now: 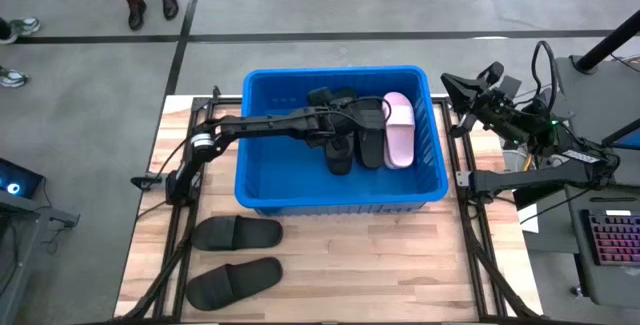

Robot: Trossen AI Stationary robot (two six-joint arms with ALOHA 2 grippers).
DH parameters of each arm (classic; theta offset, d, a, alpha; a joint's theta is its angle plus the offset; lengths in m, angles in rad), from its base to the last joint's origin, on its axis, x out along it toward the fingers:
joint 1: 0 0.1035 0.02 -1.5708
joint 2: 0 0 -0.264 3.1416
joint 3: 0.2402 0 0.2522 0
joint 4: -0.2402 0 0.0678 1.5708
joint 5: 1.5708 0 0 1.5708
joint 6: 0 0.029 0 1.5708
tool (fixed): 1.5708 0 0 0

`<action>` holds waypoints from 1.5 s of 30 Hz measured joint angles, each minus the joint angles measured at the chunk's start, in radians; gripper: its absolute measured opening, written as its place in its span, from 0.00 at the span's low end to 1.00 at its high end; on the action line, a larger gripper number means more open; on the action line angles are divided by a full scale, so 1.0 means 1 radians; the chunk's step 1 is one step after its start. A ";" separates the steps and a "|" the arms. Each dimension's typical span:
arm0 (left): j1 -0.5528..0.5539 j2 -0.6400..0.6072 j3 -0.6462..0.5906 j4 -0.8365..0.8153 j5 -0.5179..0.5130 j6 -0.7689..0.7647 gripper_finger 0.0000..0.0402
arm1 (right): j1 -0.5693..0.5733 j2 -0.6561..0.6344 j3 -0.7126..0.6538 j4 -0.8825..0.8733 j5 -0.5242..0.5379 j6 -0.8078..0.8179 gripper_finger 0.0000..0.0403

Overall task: Pick and place slides into bin
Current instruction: Stack the black slide on top of the black slide on the blue bin

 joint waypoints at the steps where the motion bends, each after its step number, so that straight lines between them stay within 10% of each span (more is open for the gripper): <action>1: -0.001 -0.001 0.003 0.000 0.000 0.000 0.00 | 0.000 0.000 0.000 0.000 0.000 0.000 0.02; 45: -0.042 0.040 0.004 -0.067 -0.224 -0.142 0.00 | 0.000 0.001 0.000 -0.002 0.000 -0.002 0.02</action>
